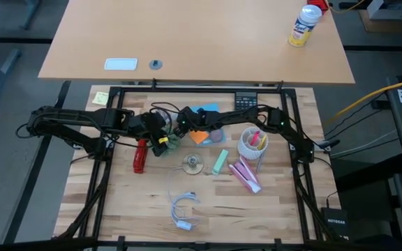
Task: Screw lightbulb
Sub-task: Insert the white lightbulb into the lamp socket
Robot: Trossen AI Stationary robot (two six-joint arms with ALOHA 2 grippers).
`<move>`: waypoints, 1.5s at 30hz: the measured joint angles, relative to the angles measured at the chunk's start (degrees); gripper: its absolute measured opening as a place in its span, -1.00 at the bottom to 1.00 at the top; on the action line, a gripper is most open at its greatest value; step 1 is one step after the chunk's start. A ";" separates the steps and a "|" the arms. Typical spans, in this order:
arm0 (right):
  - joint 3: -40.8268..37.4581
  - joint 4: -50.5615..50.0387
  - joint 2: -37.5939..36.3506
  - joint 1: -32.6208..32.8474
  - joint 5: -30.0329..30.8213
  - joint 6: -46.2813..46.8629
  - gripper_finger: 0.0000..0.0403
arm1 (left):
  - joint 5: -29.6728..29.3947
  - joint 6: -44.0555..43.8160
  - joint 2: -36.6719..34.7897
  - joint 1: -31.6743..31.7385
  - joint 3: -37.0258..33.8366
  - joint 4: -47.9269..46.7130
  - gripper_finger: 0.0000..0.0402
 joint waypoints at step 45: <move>-0.08 3.60 0.06 -0.19 -7.24 -5.89 -0.36 | 0.00 -0.17 0.02 0.02 0.00 -0.13 -0.42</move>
